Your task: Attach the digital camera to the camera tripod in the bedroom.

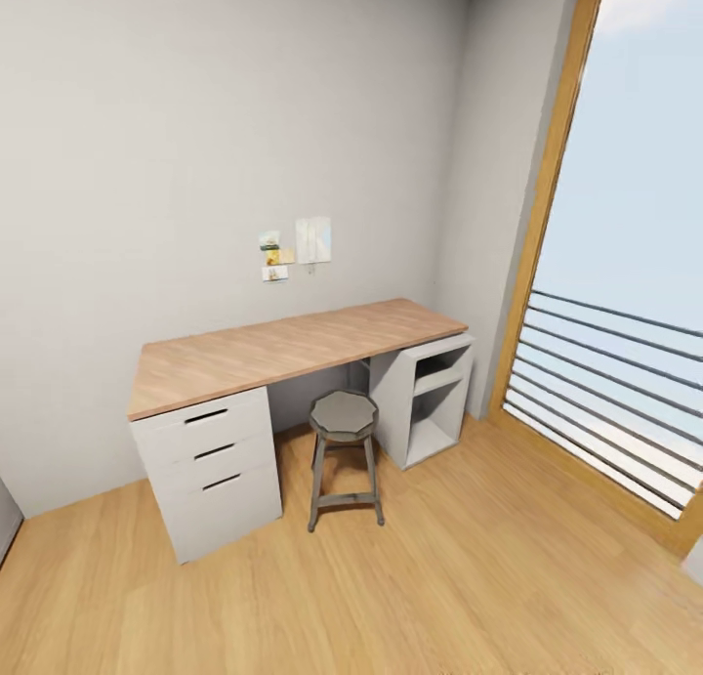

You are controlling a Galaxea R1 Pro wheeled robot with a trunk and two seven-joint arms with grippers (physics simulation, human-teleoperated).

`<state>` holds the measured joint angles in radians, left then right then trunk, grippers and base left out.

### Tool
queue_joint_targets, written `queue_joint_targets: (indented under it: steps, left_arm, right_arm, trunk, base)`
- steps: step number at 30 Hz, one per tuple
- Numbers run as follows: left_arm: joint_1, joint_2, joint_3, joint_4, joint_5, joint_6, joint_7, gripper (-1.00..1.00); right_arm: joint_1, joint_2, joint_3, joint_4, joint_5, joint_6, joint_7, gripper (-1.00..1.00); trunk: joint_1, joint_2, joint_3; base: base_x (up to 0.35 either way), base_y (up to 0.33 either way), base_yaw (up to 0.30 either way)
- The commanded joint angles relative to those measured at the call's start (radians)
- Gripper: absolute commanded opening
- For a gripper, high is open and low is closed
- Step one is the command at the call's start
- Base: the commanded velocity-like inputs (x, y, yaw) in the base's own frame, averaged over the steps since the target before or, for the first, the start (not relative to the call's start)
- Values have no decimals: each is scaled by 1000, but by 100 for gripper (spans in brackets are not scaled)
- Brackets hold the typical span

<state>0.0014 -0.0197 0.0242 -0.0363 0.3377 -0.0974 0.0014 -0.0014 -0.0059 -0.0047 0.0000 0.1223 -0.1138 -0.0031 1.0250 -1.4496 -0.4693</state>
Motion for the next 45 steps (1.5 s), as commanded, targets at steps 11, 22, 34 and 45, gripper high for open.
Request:
queue_joint_targets:
  steps: [11, 22, 34, 45]
  left_arm:
    - [0, 0, 4, 0, 7, -2, 0, 100]
    - [0, 0, 5, 0, 9, -2, 0, 100]
    - [0, 0, 5, 0, 9, -2, 0, 100]
    - [0, 0, 3, 0, 9, -1, -1, 100]
  right_arm:
    - [0, 0, -1, 0, 9, -2, 0, 100]
    - [0, 0, -1, 0, 9, -1, 0, 100]
    - [0, 0, -1, 0, 10, -2, -1, 100]
    - [0, 0, -1, 0, 10, -2, 0, 100]
  trunk:
    - [0, 0, -1]
    - [0, 0, -1]
    - [0, 0, -1]
    - [0, 0, -1]
  base:
    - [0, 0, -246]
    - [0, 0, -249]
    - [0, 0, -249]
    - [0, 0, -249]
